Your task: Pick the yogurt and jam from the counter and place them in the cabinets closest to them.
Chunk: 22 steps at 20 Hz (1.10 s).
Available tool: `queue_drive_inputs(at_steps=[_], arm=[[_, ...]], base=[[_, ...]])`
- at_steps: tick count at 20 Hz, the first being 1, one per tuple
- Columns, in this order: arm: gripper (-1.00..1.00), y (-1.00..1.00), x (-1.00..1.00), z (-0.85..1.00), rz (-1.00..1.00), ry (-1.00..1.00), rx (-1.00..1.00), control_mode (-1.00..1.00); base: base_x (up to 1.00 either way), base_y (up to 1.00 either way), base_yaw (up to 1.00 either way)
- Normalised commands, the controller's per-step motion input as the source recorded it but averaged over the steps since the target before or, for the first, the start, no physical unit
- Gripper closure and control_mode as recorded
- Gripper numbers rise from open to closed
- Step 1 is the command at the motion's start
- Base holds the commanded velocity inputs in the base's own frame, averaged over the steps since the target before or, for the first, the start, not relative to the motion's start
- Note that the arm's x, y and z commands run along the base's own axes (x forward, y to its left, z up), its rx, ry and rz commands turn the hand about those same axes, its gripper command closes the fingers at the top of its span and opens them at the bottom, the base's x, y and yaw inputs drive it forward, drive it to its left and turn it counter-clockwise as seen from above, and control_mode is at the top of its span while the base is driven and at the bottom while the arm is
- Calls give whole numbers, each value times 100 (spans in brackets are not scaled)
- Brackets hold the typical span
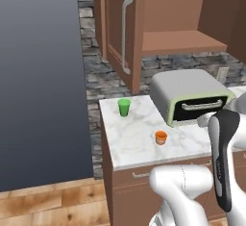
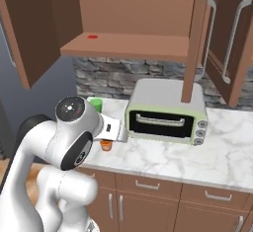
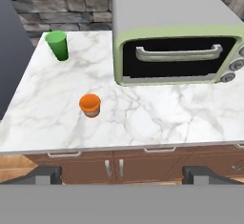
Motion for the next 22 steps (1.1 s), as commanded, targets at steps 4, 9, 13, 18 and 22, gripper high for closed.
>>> queue_drive_inputs(at_steps=[4,9,13,18,22], arm=[[-100,0,0,0,0,0,0,100],[-100,0,0,0,0,0,0,100],[-100,0,0,0,0,0,0,100],[-100,0,0,0,0,0,0,-100],[-100,11,0,-4,0,0,-1,-100]], base=[[39,17,-2],[35,17,-2],[24,19,-1],[0,2,0],[0,0,0]])
